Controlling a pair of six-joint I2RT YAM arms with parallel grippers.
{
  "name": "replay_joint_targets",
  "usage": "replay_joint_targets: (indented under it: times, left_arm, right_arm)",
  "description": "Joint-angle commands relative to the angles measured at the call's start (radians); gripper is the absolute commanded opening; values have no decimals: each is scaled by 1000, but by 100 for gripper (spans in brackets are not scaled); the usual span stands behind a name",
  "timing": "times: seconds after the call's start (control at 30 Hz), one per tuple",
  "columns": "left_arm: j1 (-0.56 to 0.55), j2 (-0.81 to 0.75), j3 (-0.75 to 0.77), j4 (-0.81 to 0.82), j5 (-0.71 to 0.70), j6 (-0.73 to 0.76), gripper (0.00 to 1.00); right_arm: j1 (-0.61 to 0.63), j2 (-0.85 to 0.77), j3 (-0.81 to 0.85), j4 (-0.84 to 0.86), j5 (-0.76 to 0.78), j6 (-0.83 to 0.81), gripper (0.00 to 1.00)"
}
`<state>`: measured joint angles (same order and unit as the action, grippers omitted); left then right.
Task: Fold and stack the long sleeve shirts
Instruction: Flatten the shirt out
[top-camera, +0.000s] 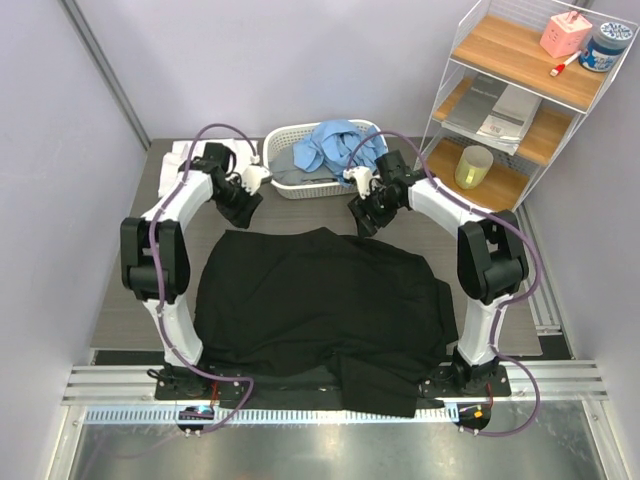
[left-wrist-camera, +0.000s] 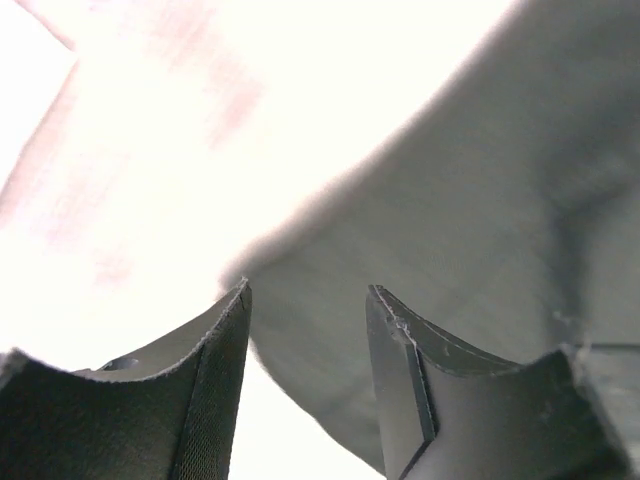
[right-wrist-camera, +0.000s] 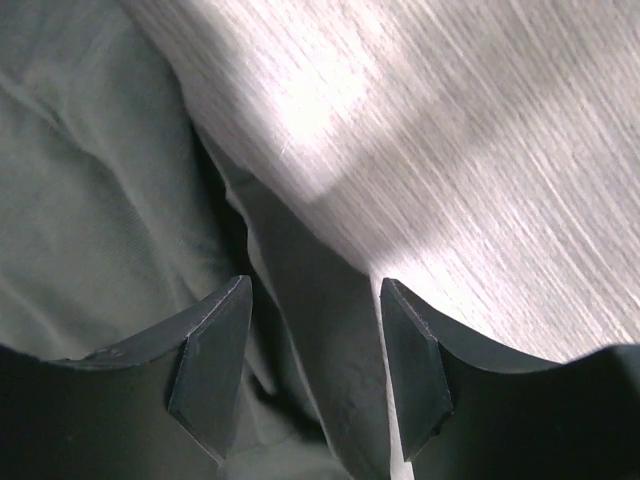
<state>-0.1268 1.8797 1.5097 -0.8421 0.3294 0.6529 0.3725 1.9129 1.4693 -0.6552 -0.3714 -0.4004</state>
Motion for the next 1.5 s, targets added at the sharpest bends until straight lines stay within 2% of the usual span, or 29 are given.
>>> replay_joint_targets:
  times: [0.0, 0.2, 0.43, 0.77, 0.93, 0.97, 1.0, 1.03, 1.07, 1.1, 1.17, 1.27, 1.47]
  left_arm:
    - [22, 102, 106, 41, -23, -18, 52]
    - [24, 182, 107, 8, -18, 74, 52]
    - [36, 216, 55, 18, -41, 93, 53]
    - [72, 214, 38, 12, -32, 106, 53]
    - [72, 217, 38, 11, -29, 111, 52]
    - [72, 216, 35, 14, -33, 113, 49]
    - [75, 214, 27, 15, -38, 114, 45]
    - [75, 213, 24, 20, -52, 117, 40]
    - [78, 210, 20, 21, -56, 122, 27]
    - [82, 207, 12, 20, -56, 128, 22]
    - [101, 193, 1, 6, -50, 145, 11]
    - [122, 164, -13, -20, -43, 162, 0]
    - [211, 105, -39, -35, -30, 168, 0]
  right_arm:
    - [19, 3, -3, 88, 48, 20, 60]
    - [26, 38, -3, 94, 46, 11, 60]
    - [52, 58, -3, 82, 11, 3, 59]
    - [63, 3, 9, 55, -38, 18, 61]
    - [65, 83, 28, 57, 15, 3, 53]
    - [66, 92, 28, 58, 26, -6, 47]
    - [66, 98, 28, 58, 38, -9, 27]
    - [66, 103, 25, 58, 49, -11, 17]
    - [65, 98, 23, 62, 69, -8, 8]
    - [62, 91, 17, 60, 75, -3, 1]
    - [56, 42, 10, 58, 94, 2, 1]
    - [17, -50, 0, 60, 118, 8, 1]
    - [-141, -156, 9, 28, 88, 21, 1]
